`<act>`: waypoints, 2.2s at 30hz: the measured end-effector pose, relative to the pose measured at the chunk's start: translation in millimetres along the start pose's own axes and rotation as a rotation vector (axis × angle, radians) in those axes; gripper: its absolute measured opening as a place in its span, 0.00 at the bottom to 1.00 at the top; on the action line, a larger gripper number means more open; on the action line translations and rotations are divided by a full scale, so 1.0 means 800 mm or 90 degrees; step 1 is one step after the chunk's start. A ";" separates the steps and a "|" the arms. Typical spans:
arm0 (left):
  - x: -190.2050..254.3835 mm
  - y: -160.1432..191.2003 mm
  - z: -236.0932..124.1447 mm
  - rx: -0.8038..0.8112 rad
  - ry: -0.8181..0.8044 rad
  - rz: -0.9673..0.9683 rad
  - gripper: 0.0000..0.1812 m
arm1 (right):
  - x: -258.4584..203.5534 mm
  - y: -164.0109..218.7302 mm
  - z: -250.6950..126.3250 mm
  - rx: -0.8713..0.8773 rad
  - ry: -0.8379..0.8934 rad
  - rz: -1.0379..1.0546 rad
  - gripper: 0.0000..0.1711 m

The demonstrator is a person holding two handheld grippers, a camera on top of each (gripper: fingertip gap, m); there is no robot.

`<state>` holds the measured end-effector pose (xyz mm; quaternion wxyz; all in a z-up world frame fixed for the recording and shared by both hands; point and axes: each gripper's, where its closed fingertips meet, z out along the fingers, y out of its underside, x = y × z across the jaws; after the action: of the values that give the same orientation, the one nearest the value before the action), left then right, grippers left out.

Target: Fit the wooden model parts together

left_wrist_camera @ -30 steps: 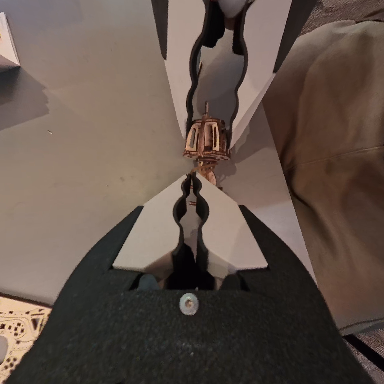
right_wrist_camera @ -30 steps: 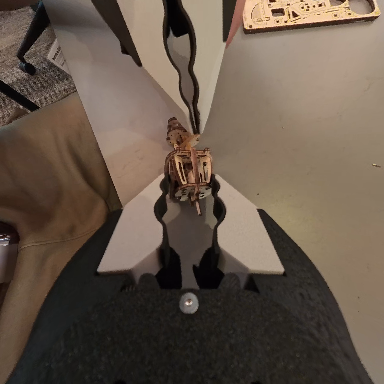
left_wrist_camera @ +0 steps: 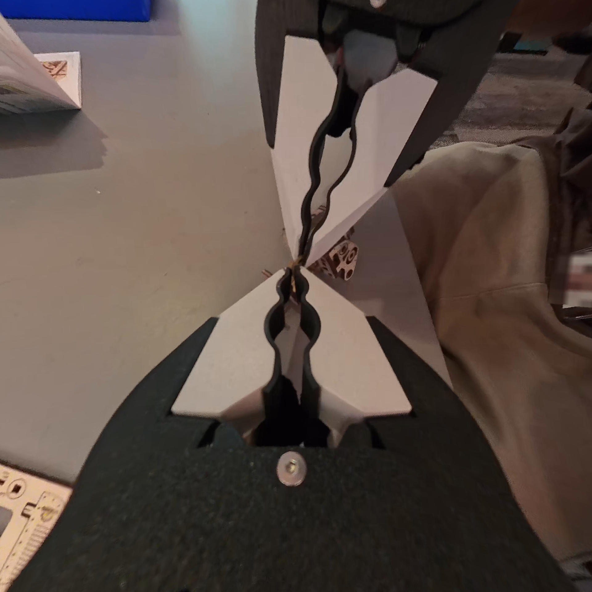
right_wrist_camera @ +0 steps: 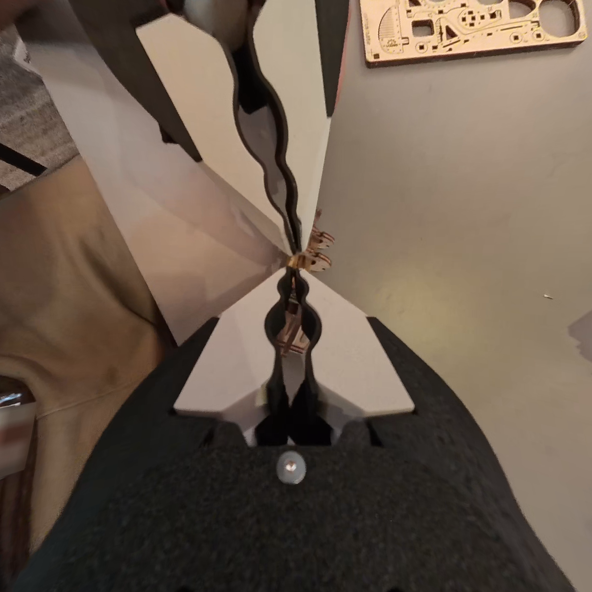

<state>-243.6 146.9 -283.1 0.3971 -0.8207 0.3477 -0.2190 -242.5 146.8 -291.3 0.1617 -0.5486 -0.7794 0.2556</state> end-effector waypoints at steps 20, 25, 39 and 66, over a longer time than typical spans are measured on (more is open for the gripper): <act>-0.032 0.011 0.021 -0.038 -0.035 0.043 0.08 | 0.010 -0.009 0.003 -0.020 -0.189 0.111 0.00; -0.037 0.013 0.030 -0.043 -0.026 0.060 0.02 | 0.012 -0.013 -0.003 0.022 -0.265 0.163 0.00; -0.050 0.008 0.033 0.008 -0.093 0.019 0.01 | 0.043 0.023 0.010 -0.089 -0.306 0.226 0.00; -0.044 0.008 0.033 0.011 -0.073 -0.036 0.08 | 0.041 0.016 0.015 -0.061 -0.332 0.204 0.00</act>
<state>-252.8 183.2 -306.9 0.4169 -0.8381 0.2989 -0.1855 -250.6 178.0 -309.2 -0.1120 -0.5872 -0.7095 0.3732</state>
